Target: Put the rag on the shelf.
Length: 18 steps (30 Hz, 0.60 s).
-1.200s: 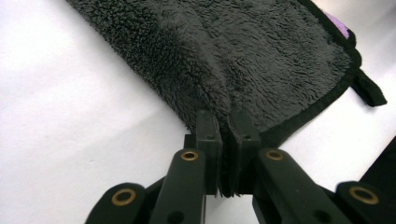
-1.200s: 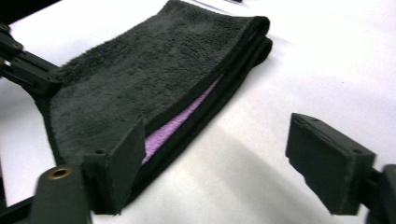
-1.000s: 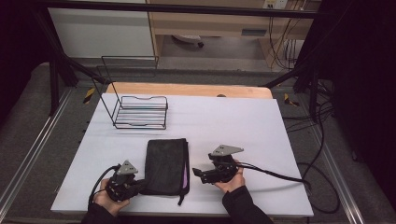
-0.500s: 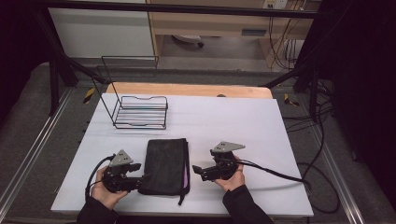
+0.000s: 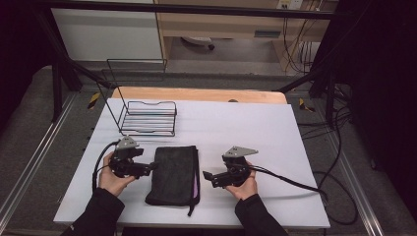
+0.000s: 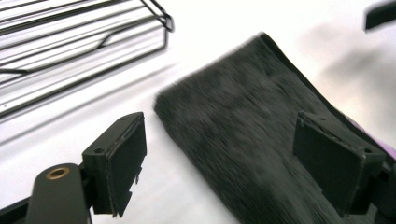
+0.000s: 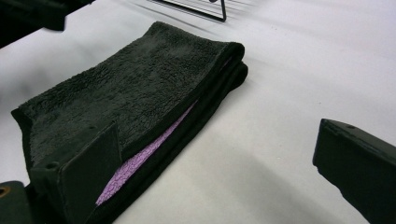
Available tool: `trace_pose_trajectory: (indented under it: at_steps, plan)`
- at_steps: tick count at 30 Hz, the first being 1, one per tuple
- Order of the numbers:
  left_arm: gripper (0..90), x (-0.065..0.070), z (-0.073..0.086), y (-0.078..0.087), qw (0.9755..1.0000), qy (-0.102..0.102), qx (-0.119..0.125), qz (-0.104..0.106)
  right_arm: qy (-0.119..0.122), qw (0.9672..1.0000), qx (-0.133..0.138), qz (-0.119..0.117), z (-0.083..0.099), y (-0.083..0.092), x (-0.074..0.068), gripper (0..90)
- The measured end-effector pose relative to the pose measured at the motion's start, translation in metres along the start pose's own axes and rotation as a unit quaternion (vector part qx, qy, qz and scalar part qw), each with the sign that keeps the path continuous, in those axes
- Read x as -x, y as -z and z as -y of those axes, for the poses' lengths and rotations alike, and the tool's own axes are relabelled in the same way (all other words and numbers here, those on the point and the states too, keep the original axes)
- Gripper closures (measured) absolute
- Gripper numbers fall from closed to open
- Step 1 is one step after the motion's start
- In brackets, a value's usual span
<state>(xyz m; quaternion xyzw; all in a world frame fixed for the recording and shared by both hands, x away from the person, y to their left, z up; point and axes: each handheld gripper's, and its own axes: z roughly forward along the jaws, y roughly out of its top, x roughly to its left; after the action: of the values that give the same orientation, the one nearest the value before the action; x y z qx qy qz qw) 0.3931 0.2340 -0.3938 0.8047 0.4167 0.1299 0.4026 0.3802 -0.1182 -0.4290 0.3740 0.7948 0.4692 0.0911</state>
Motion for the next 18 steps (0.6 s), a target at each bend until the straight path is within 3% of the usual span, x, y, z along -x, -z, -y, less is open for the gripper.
trace_pose_trajectory:
  at_steps: [9,13,18]
  plan:
    - [21.3,-0.019,-0.011,-0.028,0.9994,0.017,-0.003,-0.03,0.0,1.0,-0.001,0.003,0.0,-0.003,0.002,1.4]
    - [29.2,-0.027,-0.01,-0.041,0.9986,0.038,-0.01,-0.035,-0.002,1.0,-0.002,0.003,-0.001,-0.003,0.002,1.7]
    - [41.8,-0.034,-0.008,-0.055,0.9976,0.048,-0.027,-0.042,-0.007,1.0,-0.004,0.003,-0.001,-0.005,0.002,2.8]
